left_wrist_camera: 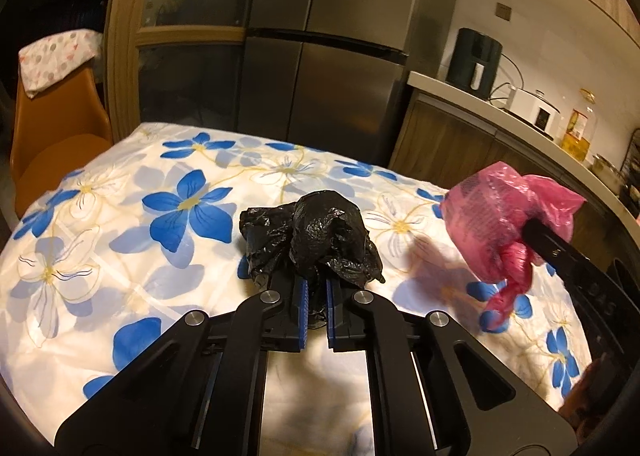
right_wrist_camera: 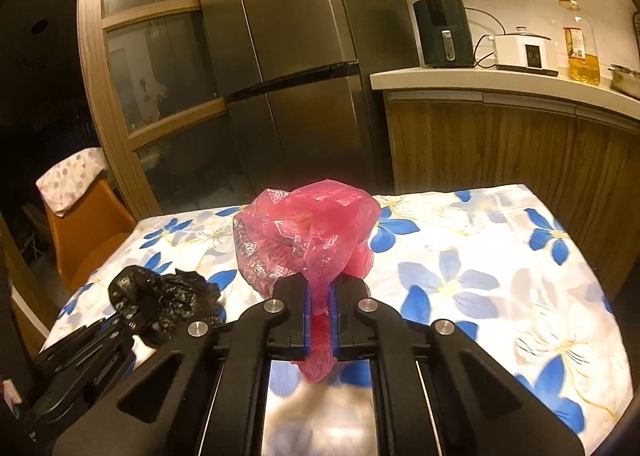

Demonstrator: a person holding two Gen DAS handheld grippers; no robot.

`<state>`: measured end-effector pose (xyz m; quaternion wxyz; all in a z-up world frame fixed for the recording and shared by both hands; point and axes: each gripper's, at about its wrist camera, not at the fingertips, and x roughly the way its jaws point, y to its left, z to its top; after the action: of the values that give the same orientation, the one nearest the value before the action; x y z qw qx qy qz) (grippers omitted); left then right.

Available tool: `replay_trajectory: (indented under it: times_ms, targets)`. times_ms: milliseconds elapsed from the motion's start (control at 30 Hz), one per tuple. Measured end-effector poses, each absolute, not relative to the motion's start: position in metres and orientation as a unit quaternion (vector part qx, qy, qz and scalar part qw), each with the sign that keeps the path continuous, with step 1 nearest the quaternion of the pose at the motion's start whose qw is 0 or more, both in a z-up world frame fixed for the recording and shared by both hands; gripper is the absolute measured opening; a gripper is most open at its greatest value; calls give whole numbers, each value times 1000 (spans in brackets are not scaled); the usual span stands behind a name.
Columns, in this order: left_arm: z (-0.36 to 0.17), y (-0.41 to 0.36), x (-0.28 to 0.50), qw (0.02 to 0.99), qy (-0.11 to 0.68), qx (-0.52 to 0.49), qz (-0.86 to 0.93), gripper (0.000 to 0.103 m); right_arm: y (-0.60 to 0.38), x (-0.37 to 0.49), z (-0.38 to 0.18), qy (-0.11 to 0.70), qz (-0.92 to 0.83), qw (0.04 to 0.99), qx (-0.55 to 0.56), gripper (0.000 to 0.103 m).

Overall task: Collect trash
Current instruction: 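Carry both bags over the black bin and open both tools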

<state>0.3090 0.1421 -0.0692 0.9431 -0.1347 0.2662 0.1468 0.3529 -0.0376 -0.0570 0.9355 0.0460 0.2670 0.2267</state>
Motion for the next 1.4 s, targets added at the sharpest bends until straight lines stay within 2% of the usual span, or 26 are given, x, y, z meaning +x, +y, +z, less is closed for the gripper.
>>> replay_trajectory:
  times_ms: [633,1400]
  targets:
    - [-28,58,262,962,236,-101,97,5,-138,281,-27,234,180,953,63,8]
    - [-5,-87,271,974,222,-43,-16,5,-267,245,-5,193,75,974,92,8]
